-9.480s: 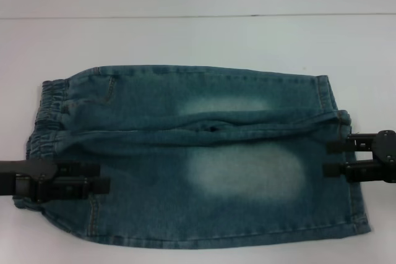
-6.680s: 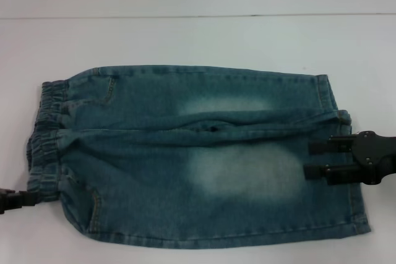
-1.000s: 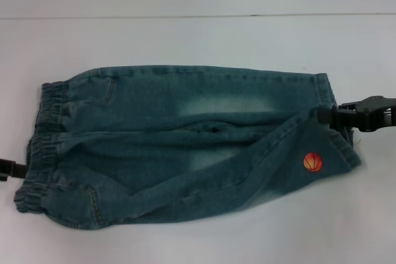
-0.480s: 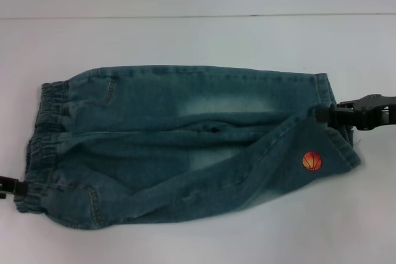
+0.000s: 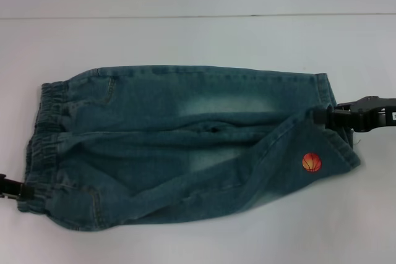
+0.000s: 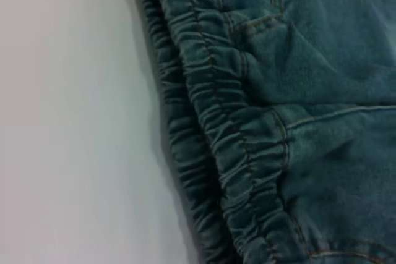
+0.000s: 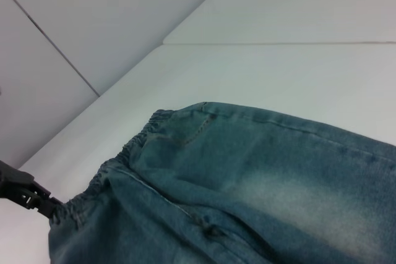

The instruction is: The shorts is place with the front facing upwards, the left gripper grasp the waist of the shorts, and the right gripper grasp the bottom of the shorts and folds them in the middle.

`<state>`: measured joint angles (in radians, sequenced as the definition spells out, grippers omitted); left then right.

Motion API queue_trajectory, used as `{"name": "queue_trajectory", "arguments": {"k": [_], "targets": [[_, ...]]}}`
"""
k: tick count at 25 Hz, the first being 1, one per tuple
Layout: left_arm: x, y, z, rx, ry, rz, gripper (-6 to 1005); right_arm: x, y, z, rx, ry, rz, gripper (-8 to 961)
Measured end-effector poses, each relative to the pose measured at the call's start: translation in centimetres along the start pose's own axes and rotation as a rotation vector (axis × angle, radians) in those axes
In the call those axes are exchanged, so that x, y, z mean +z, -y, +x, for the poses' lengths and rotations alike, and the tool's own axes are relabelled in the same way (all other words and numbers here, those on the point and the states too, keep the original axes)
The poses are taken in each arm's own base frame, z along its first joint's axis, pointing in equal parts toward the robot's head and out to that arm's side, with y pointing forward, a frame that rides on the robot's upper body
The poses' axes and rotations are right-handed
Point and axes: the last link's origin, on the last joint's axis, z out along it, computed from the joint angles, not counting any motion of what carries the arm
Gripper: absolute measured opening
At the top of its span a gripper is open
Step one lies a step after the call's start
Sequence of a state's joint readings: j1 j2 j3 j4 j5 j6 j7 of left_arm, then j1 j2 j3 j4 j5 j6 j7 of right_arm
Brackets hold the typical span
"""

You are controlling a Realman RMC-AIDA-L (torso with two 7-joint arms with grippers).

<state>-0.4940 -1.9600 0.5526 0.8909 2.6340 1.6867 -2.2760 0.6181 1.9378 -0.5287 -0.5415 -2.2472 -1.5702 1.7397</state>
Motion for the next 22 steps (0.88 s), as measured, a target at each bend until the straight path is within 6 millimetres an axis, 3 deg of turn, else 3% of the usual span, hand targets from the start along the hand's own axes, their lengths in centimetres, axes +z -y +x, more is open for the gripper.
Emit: {"name": "queue_trajectory", "arguments": {"k": [9, 14, 22], "targets": [[0.1, -0.2, -0.1, 0.004, 0.002, -0.020, 97, 0.0, 0.0, 0.0, -0.011, 0.000, 0.003, 45], [-0.2, -0.5, 0.3, -0.021, -0.034, -0.062, 54, 0.0, 0.1, -0.1, -0.009, 0.011, 0.005, 45], [-2.5, 0.0, 3.0, -0.123, -0.256, -0.186, 28, 0.4, 1.1, -0.6, 0.050, 0.159, 0.071, 45]]}}
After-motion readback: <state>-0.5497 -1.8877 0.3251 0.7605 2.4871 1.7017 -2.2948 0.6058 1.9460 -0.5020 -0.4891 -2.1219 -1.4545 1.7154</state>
